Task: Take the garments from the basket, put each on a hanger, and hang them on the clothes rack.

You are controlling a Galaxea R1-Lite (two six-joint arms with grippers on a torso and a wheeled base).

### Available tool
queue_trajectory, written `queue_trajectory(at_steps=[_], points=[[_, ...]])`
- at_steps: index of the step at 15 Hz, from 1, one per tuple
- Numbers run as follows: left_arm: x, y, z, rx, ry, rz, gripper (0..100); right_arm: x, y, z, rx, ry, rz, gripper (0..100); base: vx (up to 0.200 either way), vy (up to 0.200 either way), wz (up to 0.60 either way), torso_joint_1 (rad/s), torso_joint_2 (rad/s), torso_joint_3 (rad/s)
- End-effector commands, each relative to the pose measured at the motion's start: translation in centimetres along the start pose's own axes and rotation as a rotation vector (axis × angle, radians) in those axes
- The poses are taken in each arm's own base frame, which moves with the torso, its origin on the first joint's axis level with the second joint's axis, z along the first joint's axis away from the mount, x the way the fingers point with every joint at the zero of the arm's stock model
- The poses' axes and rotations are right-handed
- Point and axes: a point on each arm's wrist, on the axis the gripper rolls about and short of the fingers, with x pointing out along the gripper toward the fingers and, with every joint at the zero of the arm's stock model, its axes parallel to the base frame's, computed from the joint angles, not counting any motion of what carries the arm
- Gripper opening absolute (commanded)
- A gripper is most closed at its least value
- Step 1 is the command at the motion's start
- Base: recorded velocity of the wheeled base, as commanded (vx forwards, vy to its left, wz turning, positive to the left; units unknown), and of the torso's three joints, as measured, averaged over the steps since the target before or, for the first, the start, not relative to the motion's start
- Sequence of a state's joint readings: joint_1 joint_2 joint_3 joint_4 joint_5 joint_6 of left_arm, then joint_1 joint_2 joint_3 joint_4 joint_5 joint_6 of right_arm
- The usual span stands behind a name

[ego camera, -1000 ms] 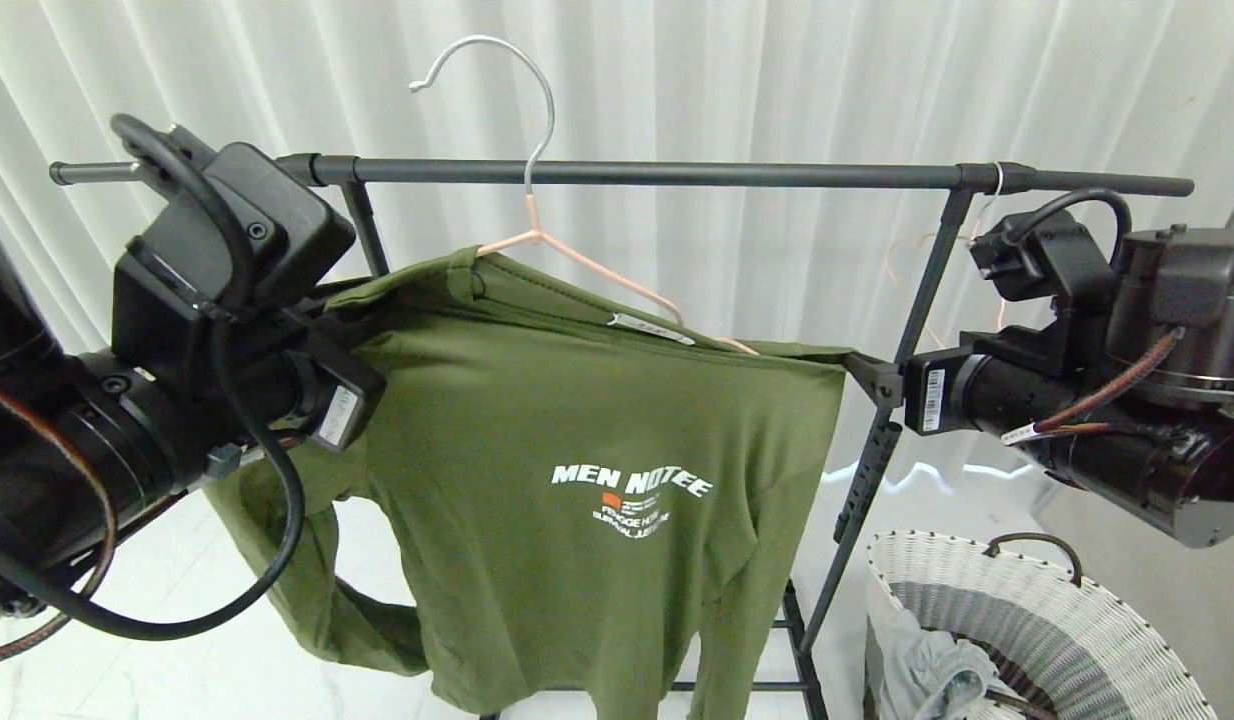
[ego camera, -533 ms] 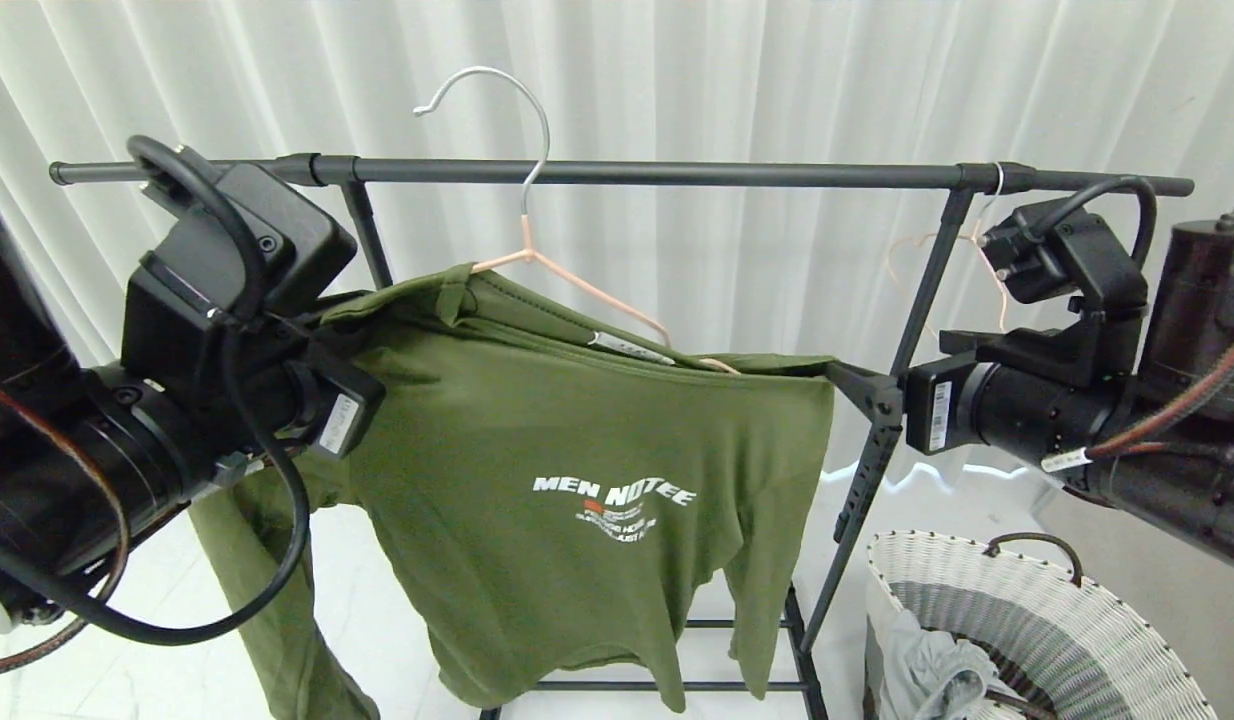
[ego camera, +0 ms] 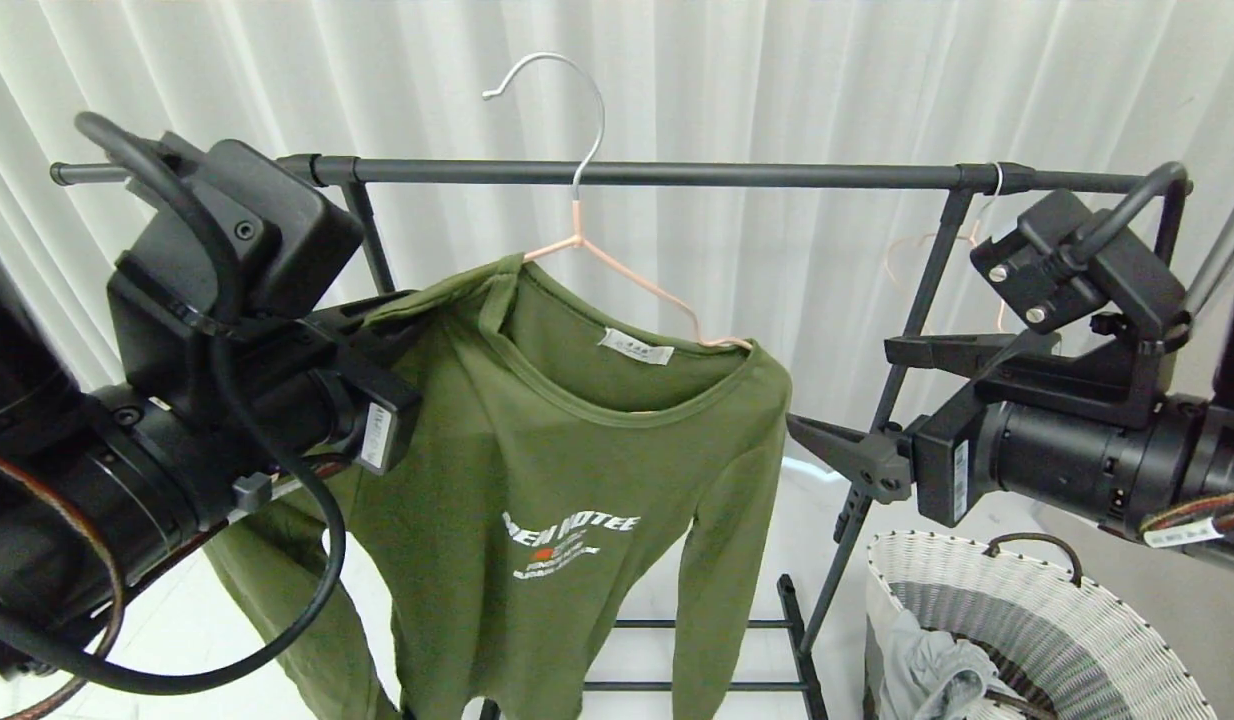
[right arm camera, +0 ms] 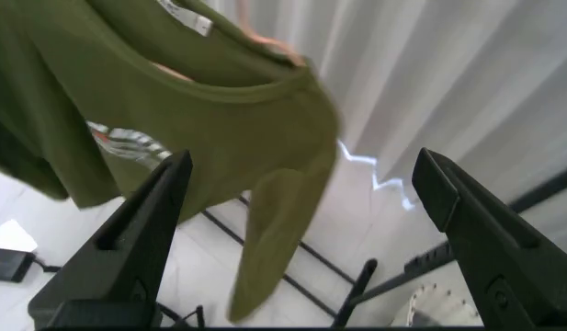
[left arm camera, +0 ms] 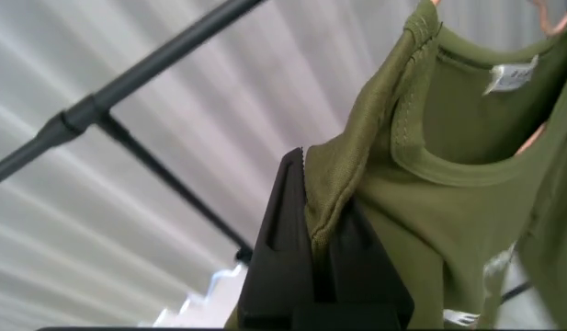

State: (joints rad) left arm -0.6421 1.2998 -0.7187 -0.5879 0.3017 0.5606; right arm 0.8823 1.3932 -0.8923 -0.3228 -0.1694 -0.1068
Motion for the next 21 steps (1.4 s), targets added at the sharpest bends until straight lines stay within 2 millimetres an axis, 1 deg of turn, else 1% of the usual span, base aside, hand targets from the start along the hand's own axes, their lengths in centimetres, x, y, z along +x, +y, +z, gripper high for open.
queue_trajectory(at_steps=[1,4,7,10,12,13,14,15,17,18,19,21], points=[[-0.1,-0.4,-0.1,0.001,-0.016,-0.030,0,1.2,0.2,0.3,-0.021,0.002,0.018,100,0.000,0.000,0.00,0.000,0.00,0.000],[-0.2,-0.5,0.0,0.004,-0.063,-0.067,0,3.6,-0.2,1.5,-0.072,-0.017,0.015,100,0.000,0.000,0.00,0.000,0.00,0.000],[-0.3,-0.6,0.4,-0.001,-0.091,-0.081,0,6.0,0.0,2.7,-0.080,-0.043,0.003,100,0.000,0.000,0.00,0.000,0.00,0.000],[-0.4,-1.0,0.6,-0.002,-0.103,-0.098,0,7.7,0.1,3.5,-0.097,-0.064,-0.001,100,0.000,0.000,0.00,0.000,0.00,0.000],[-0.4,-1.1,0.7,-0.004,-0.106,-0.102,0,8.0,0.2,4.0,-0.100,-0.080,0.004,100,0.000,0.000,0.00,0.000,0.00,0.000],[-0.4,-1.1,0.7,-0.004,-0.106,-0.102,0,8.0,0.2,4.1,-0.103,-0.082,0.005,100,0.000,0.000,0.00,0.000,0.00,0.000],[-0.4,-1.0,0.7,-0.004,-0.107,-0.101,0,7.7,0.0,4.3,-0.121,-0.095,0.048,100,0.000,0.000,0.00,0.000,0.00,0.000],[-0.4,-1.0,0.7,-0.004,-0.108,-0.103,0,7.4,-1.1,4.6,-0.135,-0.108,0.082,100,0.000,0.000,0.00,0.000,0.00,0.000],[-0.4,-1.1,0.7,-0.004,-0.112,-0.109,0,7.1,-3.6,4.9,-0.187,-0.073,0.128,100,0.000,0.000,0.00,0.000,0.00,0.000],[-0.4,-1.1,0.7,-0.002,-0.120,-0.122,0,7.1,-4.2,5.0,-0.190,-0.062,0.180,100,0.000,0.000,0.00,0.000,0.00,0.000],[-0.4,-1.1,0.7,-0.002,-0.125,-0.130,0,7.1,-4.5,5.2,-0.187,-0.053,0.226,100,0.000,0.000,0.00,0.000,0.00,0.000],[-0.4,-1.1,0.8,-0.003,-0.126,-0.131,0,7.7,-4.4,5.2,-0.180,-0.022,0.290,100,0.000,0.000,0.00,0.000,0.00,0.000]])
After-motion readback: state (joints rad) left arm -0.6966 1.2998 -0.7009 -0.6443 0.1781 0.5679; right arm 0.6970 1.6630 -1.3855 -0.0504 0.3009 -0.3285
